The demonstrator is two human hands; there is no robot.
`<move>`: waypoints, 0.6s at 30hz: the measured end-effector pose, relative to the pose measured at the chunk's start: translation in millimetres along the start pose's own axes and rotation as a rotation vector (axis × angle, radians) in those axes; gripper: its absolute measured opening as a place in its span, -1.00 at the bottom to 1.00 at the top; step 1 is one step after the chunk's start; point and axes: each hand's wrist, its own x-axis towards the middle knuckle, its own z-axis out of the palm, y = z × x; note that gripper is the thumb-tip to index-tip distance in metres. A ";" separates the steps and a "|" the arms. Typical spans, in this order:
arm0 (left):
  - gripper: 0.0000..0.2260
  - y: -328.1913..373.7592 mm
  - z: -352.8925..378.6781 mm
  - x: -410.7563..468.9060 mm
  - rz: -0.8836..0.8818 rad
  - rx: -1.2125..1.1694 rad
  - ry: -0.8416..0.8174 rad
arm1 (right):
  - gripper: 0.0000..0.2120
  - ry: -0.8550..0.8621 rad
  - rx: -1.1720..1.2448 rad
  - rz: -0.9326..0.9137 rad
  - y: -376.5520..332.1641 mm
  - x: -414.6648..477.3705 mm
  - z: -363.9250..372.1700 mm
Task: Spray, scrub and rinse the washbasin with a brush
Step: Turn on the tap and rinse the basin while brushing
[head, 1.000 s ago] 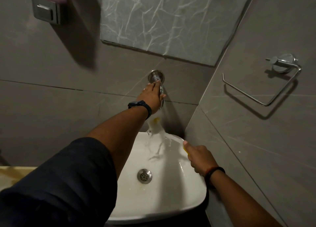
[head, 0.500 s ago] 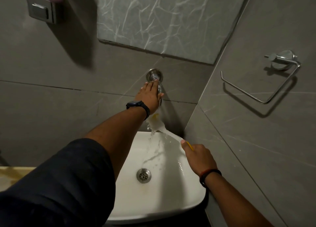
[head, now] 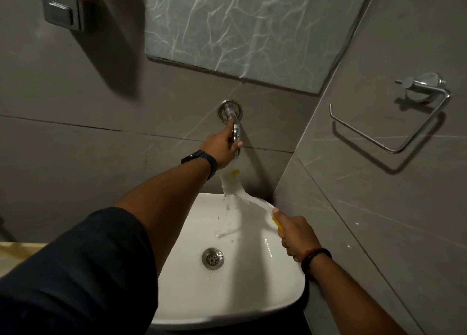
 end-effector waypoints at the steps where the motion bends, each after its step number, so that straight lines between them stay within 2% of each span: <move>1: -0.34 -1.1 -0.6 -1.3 0.000 -0.015 -0.002 | -0.47 0.011 -0.035 -0.033 2.1 0.9 -0.3; 3: -0.32 0.1 1.5 -3.9 -0.002 0.033 0.019 | -0.44 0.057 -0.140 -0.100 4.0 1.3 0.2; 8: -0.31 16.9 17.7 -9.2 -0.023 0.403 0.284 | -0.44 0.211 -0.498 -0.269 1.7 -5.1 0.1; 12: -0.31 16.5 13.2 -5.4 0.060 0.516 0.289 | -0.45 0.327 -0.615 -0.371 -2.6 -9.3 -7.9; 18: -0.29 13.0 8.2 -7.4 0.090 0.482 0.232 | -0.50 0.432 -0.769 -0.476 -3.1 -15.6 -16.0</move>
